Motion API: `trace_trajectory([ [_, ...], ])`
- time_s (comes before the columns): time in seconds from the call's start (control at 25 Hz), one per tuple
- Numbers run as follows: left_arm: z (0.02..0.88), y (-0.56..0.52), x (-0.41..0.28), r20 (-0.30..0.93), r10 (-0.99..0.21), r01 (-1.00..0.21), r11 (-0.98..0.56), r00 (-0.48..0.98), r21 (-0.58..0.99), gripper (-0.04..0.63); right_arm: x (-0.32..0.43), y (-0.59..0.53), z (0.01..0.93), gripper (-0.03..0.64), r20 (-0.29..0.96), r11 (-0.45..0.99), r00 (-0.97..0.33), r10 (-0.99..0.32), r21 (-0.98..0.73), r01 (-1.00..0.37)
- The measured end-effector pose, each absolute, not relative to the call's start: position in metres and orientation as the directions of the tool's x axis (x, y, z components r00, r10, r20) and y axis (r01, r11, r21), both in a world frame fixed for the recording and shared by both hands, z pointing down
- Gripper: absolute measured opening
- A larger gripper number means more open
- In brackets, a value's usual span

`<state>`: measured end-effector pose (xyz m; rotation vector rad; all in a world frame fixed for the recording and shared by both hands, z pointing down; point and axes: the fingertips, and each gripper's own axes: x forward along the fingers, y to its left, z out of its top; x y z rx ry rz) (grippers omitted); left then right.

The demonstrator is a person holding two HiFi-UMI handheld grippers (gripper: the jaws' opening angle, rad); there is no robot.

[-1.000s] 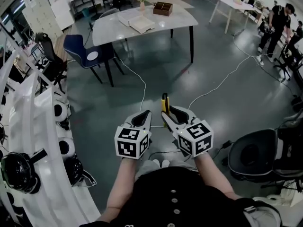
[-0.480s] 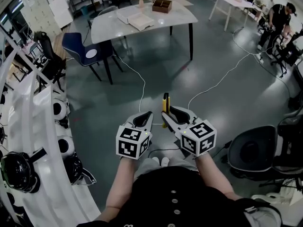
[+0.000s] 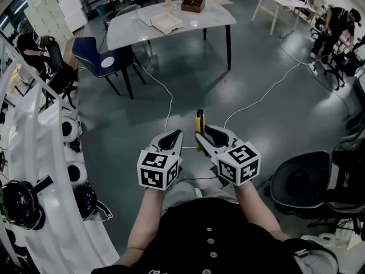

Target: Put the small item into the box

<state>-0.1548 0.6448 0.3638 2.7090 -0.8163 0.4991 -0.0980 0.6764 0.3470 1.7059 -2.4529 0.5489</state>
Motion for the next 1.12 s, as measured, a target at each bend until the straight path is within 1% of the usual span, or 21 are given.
trace_trajectory([
  [0.4, 0.369, 0.629, -0.149, 0.393, -0.496, -0.593, -0.785, 0.774, 0.179, 0.020, -0.085, 0.659, 0.357, 0.123, 0.286, 0.319, -0.391, -0.875, -0.266, -0.910],
  [0.6, 0.375, 0.603, -0.139, 0.403, -0.471, -0.579, -0.788, 0.785, 0.206, 0.018, -0.075, 0.633, 0.369, 0.123, 0.309, 0.305, -0.383, -0.870, -0.272, -0.912],
  [0.68, 0.378, 0.588, -0.134, 0.410, -0.458, -0.571, -0.793, 0.789, 0.212, 0.018, -0.072, 0.618, 0.370, 0.123, 0.315, 0.306, -0.381, -0.869, -0.263, -0.915],
  [0.88, 0.372, 0.538, -0.118, 0.363, -0.434, -0.533, -0.811, 0.825, 0.242, 0.018, -0.058, 0.562, 0.374, 0.123, 0.313, 0.283, -0.357, -0.880, -0.257, -0.924],
  [1.12, 0.370, 0.448, -0.119, 0.372, -0.434, -0.537, -0.809, 0.820, 0.240, 0.018, -0.056, 0.476, 0.357, 0.123, 0.278, 0.284, -0.345, -0.896, -0.237, -0.929],
])
